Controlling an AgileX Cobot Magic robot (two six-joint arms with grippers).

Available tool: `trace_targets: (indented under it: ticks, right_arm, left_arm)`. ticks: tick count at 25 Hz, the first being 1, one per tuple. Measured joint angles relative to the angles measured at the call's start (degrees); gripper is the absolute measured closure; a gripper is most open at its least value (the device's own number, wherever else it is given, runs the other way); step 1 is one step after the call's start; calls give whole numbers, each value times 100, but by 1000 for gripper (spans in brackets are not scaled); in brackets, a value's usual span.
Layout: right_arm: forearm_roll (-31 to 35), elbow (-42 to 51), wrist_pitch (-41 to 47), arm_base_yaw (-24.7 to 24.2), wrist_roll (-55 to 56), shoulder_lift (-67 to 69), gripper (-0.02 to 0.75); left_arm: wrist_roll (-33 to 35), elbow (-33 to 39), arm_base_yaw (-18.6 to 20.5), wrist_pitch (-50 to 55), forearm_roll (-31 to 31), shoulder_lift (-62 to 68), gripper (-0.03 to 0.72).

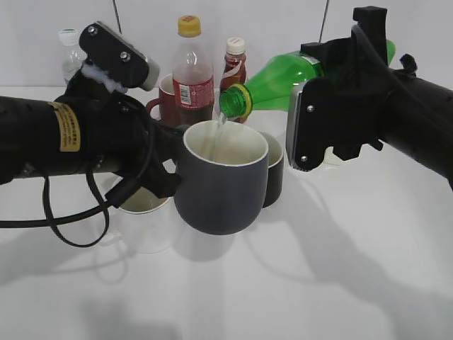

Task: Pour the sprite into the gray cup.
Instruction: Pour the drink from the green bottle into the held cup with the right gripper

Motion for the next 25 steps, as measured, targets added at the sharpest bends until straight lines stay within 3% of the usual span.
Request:
trace_targets:
  ticks: [7, 13, 16, 20, 25]
  right_arm:
    - [168, 0, 69, 0, 288, 0, 337]
    - [124, 0, 729, 0, 2006, 0, 337]
    - [-212, 0, 931, 0, 3361, -31, 337]
    - [-490, 0, 1078, -63, 5870, -422, 337]
    - [-643, 95, 1113, -686, 7848, -713, 337]
  left_arm:
    - [0, 0, 0, 0, 24, 0, 634]
    - [6, -5, 92, -245, 153, 0, 634]
    - [6, -5, 257, -387, 179, -19, 634]
    - [6, -5, 784, -413, 98, -278, 634]
    - [1, 215, 2043, -740, -62, -801, 634]
